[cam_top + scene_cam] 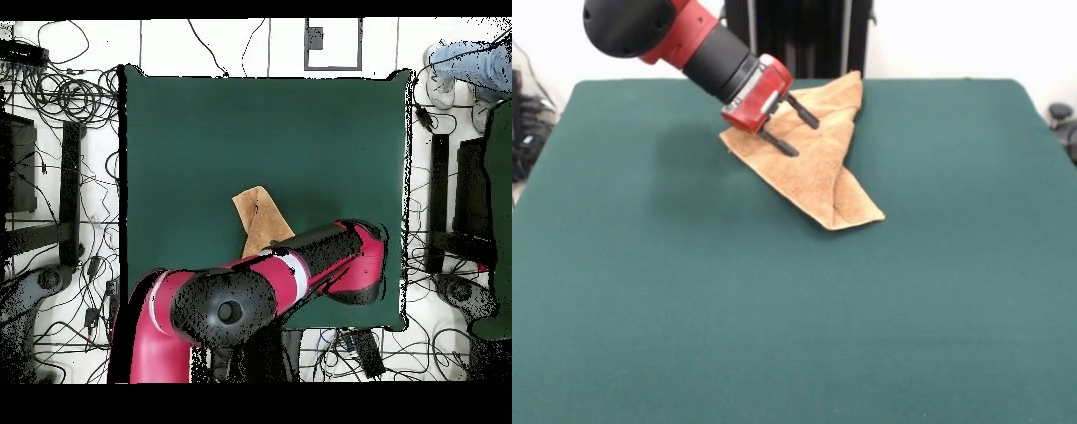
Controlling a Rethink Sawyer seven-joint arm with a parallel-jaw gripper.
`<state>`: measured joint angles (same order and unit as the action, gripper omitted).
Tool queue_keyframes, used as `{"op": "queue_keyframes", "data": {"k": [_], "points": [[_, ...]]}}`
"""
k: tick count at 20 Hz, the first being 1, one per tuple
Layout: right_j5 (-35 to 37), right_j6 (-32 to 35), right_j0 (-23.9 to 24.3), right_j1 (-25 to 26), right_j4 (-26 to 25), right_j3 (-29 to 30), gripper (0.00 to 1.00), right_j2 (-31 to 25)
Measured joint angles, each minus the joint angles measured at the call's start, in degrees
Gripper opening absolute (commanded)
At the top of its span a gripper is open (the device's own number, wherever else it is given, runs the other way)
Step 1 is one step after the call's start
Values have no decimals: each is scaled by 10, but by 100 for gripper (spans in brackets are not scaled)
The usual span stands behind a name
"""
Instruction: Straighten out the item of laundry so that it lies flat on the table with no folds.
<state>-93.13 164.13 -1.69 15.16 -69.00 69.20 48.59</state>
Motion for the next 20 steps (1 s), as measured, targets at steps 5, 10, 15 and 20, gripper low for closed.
{"op": "queue_keyframes", "data": {"k": [5, 10, 15, 20], "points": [[7, 16, -25, 8, -44, -30, 100, 22], [16, 61, -46, 15, -71, -50, 100, 41], [17, 97, -52, 16, -82, -59, 100, 45], [17, 128, -53, 17, -97, -70, 100, 45]]}}
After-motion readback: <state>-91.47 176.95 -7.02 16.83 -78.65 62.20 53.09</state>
